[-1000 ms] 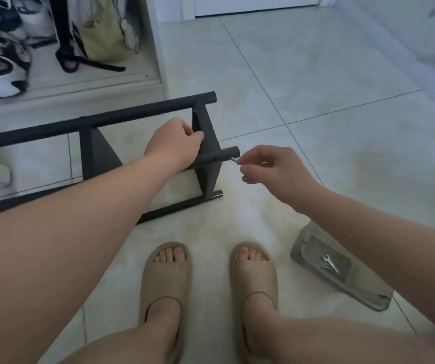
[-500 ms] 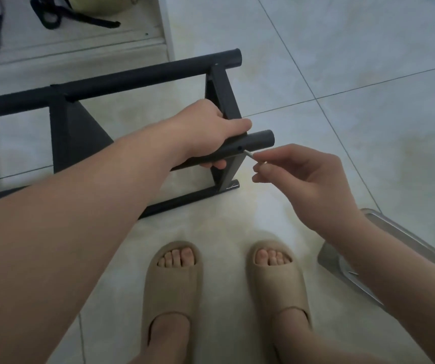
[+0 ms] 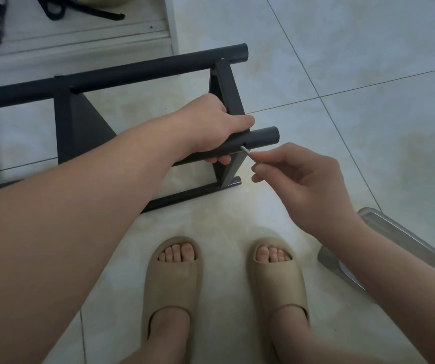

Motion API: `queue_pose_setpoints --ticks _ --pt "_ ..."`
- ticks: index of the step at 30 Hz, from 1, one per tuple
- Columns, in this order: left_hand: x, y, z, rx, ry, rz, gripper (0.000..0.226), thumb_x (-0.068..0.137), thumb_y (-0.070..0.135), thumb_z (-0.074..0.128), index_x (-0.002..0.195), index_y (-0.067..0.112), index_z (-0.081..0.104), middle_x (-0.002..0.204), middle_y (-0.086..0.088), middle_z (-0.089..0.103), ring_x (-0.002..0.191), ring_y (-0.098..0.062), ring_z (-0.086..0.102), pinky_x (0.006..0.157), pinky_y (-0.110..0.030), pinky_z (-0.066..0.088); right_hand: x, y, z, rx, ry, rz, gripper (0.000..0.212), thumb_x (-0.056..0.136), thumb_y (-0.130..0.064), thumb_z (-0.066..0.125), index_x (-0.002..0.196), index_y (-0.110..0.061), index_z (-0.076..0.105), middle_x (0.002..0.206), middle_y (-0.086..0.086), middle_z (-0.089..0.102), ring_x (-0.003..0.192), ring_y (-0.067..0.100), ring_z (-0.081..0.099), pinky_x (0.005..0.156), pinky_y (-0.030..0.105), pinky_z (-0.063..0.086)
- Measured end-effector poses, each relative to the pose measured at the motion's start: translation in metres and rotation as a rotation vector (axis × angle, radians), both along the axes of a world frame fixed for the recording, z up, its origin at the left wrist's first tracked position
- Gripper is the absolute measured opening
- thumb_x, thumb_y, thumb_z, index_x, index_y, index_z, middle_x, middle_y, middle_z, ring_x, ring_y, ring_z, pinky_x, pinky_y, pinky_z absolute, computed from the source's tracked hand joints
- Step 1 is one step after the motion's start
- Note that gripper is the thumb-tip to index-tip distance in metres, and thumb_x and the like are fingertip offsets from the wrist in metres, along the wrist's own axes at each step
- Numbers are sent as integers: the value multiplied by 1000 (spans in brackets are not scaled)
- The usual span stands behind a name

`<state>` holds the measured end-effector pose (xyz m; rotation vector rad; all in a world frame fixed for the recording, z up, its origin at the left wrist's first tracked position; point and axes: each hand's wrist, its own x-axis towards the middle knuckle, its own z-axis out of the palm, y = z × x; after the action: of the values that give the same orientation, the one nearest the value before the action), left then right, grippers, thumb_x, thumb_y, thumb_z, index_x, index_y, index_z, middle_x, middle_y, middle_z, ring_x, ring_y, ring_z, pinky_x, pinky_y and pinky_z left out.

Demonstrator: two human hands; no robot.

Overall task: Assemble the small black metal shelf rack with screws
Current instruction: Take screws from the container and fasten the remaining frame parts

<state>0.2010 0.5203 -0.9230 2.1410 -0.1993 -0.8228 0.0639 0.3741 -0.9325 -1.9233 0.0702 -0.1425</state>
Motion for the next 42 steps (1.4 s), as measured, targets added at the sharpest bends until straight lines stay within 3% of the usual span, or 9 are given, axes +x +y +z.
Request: queue_pose_setpoints --ticks 6,11,14,16,21,28,32,38,42 --pt "0 0 1 -5 10 -3 47 93 52 60 88 7 72 62 -9 72 56 -21 65 67 -33 58 1 1 0 -20 -13 -35 32 90 3 69 96 -28 72 88 -9 75 78 9 74 76 24 57" --pt "0 0 0 0 -6 -3 46 94 50 61 84 6 70 60 -8 72 46 -16 63 51 -23 53 7 5 0 -46 14 -41 28 91 0 69 98 -27 73 89 -10 74 78 5 73 76 18 53" --pt "0 -1 -1 -14 -3 6 45 93 48 63 87 4 69 58 -9 71 44 -15 63 47 -23 51 13 8 -1 -35 63 -70 23 92 -2 70 95 -24 73 82 -6 75 78 10 74 79 24 55" --pt "0 0 -2 -26 -2 10 46 93 48 63 90 2 69 58 -9 71 45 -16 63 48 -24 51 17 11 -2 3 87 -94 20 91 -1 70 91 -21 73 77 0 75 77 16 74 79 28 57" --pt "1 0 -3 -14 -5 6 48 92 50 63 90 2 70 60 -10 71 47 -18 64 52 -26 52 20 14 -1 107 111 -128 13 90 4 69 88 -9 71 76 4 74 70 15 74 71 19 56" --pt "2 -1 -5 -44 2 9 46 92 47 64 87 2 70 58 -10 71 49 -20 65 51 -26 53 19 18 -1 9 93 -128 19 91 -1 69 83 -18 69 75 2 73 72 16 73 79 39 59" --pt "2 0 -6 -40 13 1 49 91 48 63 88 0 71 62 -12 72 59 -26 68 61 -33 57 20 19 0 -67 91 -105 22 91 -4 68 80 -23 67 75 -3 72 71 16 72 77 38 57" --pt "3 0 -6 -38 17 -10 49 92 50 62 82 3 72 65 -12 73 65 -29 70 64 -35 57 23 20 -6 289 143 -170 15 92 8 64 83 -4 66 75 13 73 67 24 73 76 40 63" --pt "3 0 -5 -49 17 -6 48 92 49 62 83 3 71 65 -13 73 61 -26 69 60 -33 56 21 19 -7 417 173 -181 17 94 7 63 82 -5 64 72 6 72 67 23 72 80 45 62"
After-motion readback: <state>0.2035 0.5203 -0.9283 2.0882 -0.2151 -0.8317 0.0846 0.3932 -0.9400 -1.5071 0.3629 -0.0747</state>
